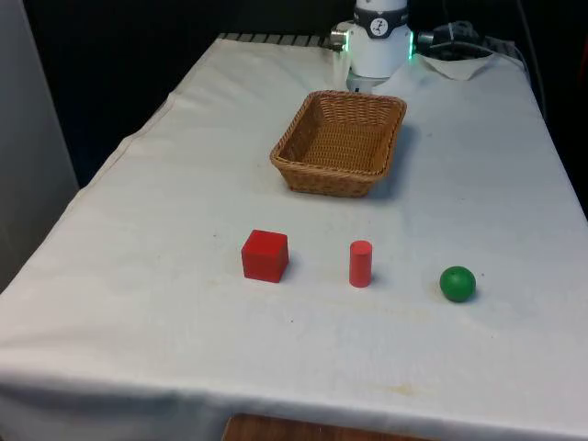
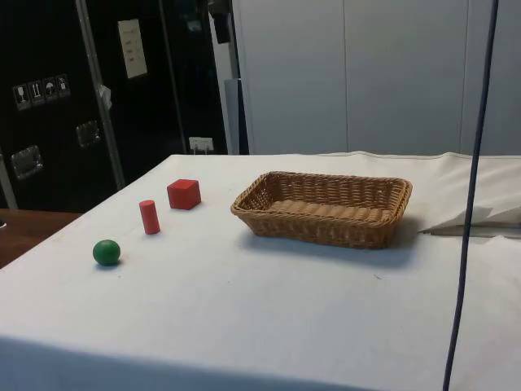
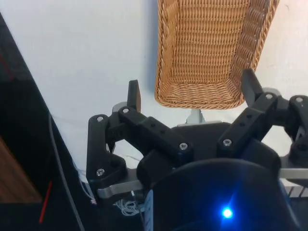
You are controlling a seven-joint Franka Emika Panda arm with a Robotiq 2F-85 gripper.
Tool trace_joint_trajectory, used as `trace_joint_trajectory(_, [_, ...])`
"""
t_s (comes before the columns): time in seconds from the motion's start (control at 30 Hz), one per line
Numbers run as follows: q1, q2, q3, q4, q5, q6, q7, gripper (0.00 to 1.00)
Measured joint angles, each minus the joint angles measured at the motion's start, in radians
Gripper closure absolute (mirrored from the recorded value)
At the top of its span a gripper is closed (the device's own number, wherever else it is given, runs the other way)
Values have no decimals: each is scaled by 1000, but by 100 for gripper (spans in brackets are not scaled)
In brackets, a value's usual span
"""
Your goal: Pick up the object to the left of the cylinder and place it into the basket.
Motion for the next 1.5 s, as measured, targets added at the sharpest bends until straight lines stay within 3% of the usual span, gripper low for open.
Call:
trace_joint_trajectory(0.83, [10,187,36,99,25,127,68,0])
trace_joint_trajectory(1.5, [9,367,38,253,73,136,89,0])
